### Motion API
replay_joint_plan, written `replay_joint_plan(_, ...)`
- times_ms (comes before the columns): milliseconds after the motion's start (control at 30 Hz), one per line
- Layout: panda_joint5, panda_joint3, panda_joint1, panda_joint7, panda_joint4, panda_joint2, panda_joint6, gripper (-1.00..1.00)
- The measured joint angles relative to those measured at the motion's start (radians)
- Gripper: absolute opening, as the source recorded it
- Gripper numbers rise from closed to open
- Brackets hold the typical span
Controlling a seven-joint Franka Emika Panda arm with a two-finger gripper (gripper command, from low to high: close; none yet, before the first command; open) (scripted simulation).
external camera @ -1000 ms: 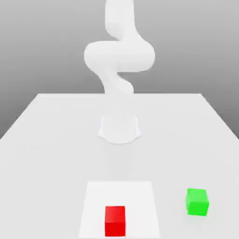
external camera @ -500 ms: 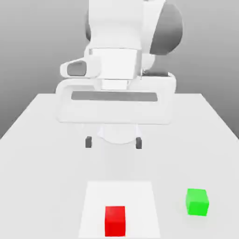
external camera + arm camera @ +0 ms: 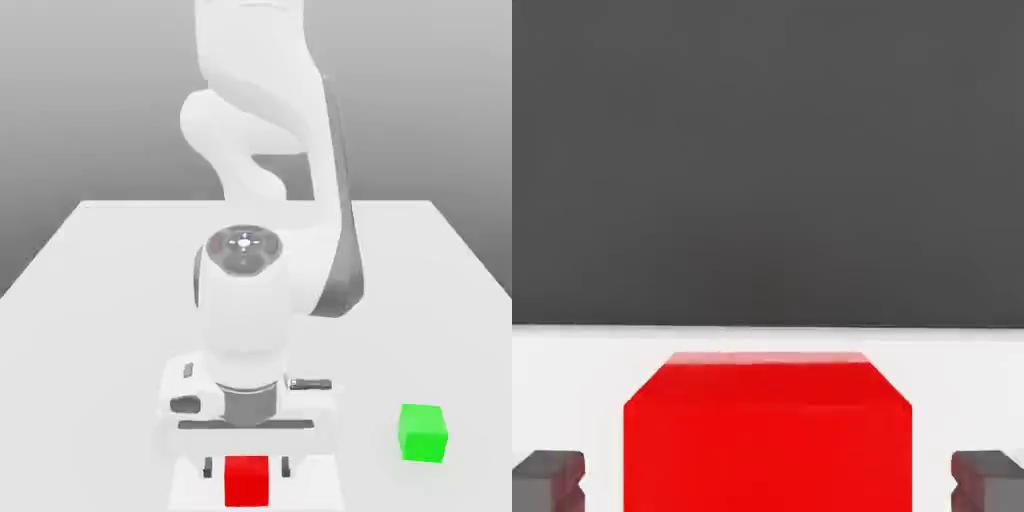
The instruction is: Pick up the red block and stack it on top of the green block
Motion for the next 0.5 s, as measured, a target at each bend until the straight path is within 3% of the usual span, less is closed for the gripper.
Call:
replay_joint_plan(133,-0.001,0.001,-0.001,0.001,0.000,-0.001,-0.001,-1.00)
replay_joint_plan(300,0.000,0.004,0.002,0.004,-0.025,-0.156,-0.131,-1.00)
replay_joint_plan(500,-0.001,0.123,0.158,0.204,-0.064,-0.254,-0.189,-1.00)
